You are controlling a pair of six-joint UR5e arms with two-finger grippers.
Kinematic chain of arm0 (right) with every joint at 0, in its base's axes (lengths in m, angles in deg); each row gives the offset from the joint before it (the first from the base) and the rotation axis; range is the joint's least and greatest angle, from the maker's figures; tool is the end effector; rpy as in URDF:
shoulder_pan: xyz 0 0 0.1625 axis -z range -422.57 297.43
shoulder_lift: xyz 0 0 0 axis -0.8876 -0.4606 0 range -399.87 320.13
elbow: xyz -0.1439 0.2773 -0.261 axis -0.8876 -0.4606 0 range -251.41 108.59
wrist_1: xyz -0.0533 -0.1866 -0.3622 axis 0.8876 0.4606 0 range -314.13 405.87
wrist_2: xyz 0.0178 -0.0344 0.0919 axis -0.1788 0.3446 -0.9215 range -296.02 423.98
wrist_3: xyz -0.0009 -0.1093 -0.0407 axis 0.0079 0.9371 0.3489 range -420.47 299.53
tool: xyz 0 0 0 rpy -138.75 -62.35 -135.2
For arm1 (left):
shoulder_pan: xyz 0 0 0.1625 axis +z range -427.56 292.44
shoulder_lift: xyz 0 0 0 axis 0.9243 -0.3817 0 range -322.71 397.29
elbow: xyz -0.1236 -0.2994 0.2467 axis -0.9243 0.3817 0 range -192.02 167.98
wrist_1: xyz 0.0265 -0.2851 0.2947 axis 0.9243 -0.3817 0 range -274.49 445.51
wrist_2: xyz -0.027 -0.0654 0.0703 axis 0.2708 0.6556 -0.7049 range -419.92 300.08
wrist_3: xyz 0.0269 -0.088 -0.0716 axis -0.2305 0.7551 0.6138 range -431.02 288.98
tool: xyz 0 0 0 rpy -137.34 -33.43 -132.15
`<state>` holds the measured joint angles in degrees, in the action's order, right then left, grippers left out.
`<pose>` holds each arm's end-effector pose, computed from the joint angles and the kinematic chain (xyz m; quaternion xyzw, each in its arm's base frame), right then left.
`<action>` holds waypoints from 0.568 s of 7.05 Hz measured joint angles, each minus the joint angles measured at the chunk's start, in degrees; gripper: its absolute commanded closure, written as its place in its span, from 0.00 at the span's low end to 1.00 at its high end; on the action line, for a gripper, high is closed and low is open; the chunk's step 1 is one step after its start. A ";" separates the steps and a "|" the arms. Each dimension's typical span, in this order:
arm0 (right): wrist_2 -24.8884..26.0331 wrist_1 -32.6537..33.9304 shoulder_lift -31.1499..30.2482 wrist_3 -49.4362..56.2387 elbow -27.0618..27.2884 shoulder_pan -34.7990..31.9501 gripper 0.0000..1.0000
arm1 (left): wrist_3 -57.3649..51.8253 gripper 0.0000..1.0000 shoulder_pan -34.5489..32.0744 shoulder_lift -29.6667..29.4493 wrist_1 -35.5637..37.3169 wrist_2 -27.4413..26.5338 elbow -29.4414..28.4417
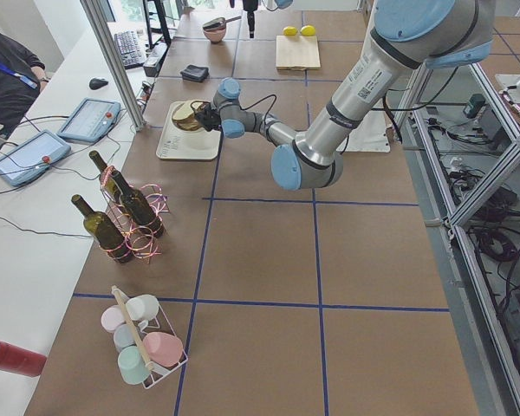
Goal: Make sandwich and place on tray
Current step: 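Carry the plate with the left gripper onto the white tray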
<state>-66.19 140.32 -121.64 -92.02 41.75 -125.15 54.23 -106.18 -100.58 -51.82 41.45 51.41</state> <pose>-0.1877 -0.4878 0.3972 0.0261 -0.3984 -0.0471 0.9156 0.5615 -0.5898 0.2433 -0.0652 0.5631 -0.4493 0.6905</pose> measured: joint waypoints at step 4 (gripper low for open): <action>-0.01 0.02 0.03 0.00 -0.04 0.00 0.00 | -0.03 0.65 1.69 -1.27 -1.22 -1.94 -4.39</action>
<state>-66.20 140.34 -121.61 -92.02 41.71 -125.15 54.20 -104.49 -101.84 -53.04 39.51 47.02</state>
